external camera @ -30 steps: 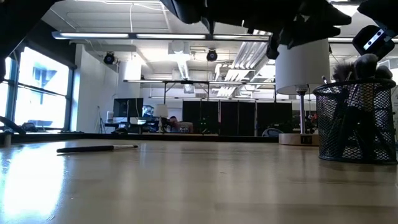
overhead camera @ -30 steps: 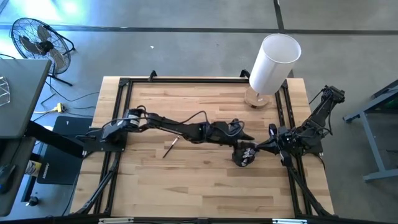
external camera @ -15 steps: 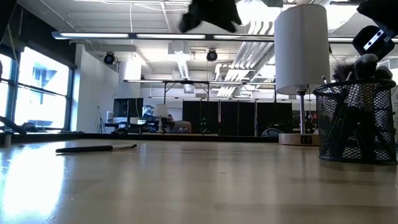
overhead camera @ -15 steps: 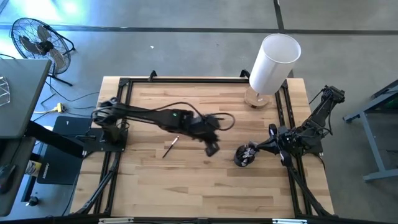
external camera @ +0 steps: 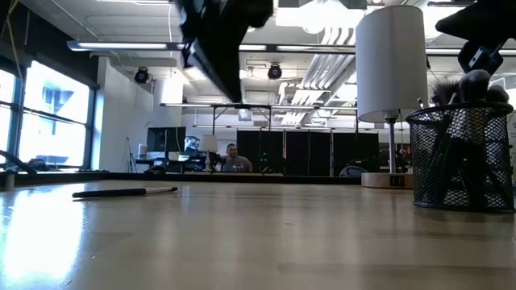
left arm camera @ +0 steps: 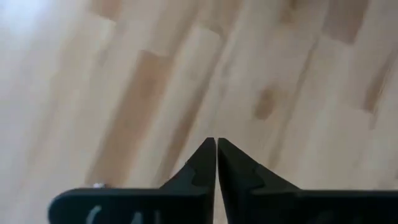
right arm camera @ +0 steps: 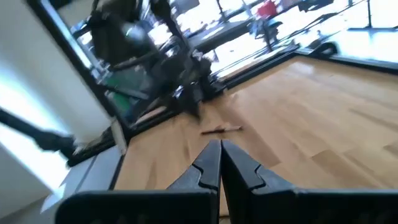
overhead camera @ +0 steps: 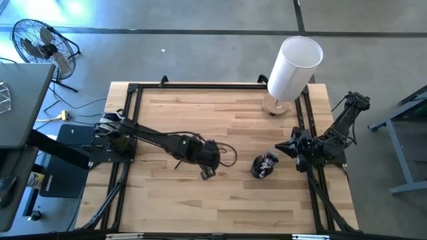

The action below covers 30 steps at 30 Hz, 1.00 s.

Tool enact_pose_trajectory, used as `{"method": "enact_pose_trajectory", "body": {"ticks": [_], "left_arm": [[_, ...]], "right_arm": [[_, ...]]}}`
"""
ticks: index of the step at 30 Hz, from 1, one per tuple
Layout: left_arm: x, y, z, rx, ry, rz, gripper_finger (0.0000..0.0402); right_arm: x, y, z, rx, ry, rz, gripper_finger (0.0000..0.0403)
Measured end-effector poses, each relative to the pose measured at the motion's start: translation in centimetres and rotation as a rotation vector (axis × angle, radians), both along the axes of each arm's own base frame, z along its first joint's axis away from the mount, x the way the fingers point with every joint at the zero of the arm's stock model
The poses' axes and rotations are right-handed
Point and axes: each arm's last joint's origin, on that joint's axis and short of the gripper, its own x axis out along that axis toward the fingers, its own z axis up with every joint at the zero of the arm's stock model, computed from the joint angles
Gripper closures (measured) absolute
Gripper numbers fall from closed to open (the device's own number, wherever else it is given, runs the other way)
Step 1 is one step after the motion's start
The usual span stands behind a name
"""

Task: Put items in baskets/containers
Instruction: Put the eyeshadow brush into the mesh organizer

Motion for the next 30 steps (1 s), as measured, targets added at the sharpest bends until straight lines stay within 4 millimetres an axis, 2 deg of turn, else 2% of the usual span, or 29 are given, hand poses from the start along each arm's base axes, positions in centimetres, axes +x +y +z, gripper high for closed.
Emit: {"method": "enact_pose_trajectory", "body": {"ticks": [3,5,7,10,12,14,16,18,23,30], "left_arm": [[-1.0,-0.1,-3.2,-0.005,0.068,-0.008,0.0398],[-2.1,0.1,-4.3,0.002,0.077,-0.019,0.0398],[-3.4,1.0,-4.6,-0.035,0.043,-0.038,0.04],[-6.7,3.2,-5.5,-0.084,-0.016,-0.02,0.0401],[-8.2,4.8,-5.6,-0.109,-0.131,0.019,0.0401],[-11.2,6.6,-5.5,-0.078,-0.145,0.12,0.0401],[-12.9,8.1,-4.9,-0.049,-0.221,0.24,0.0401],[-14.3,9.4,-4.7,-0.017,-0.226,0.319,0.0401],[-14.5,10.3,-3.6,-0.021,-0.236,0.345,0.0401],[-10.2,10.2,-5.3,-0.033,-0.089,0.324,0.0401]], "right_arm": [[0.0,-0.2,0.2,0.002,-0.019,-0.066,0.0403],[0.0,-0.3,0.4,0.009,-0.033,-0.111,0.0403],[-0.1,-0.4,0.4,0.012,-0.042,-0.164,0.0403],[-0.1,-0.6,0.7,0.028,-0.062,-0.23,0.0403],[-0.1,-0.7,0.8,0.037,-0.071,-0.264,0.0403],[-0.2,-0.8,0.9,0.038,-0.077,-0.293,0.0403],[-0.2,-0.8,0.9,0.034,-0.078,-0.317,0.0403],[-0.2,-0.9,0.9,0.041,-0.084,-0.343,0.0403],[-0.2,-0.9,1.0,0.047,-0.088,-0.356,0.0403],[-0.2,-1.0,1.0,0.052,-0.092,-0.363,0.0403]]}}
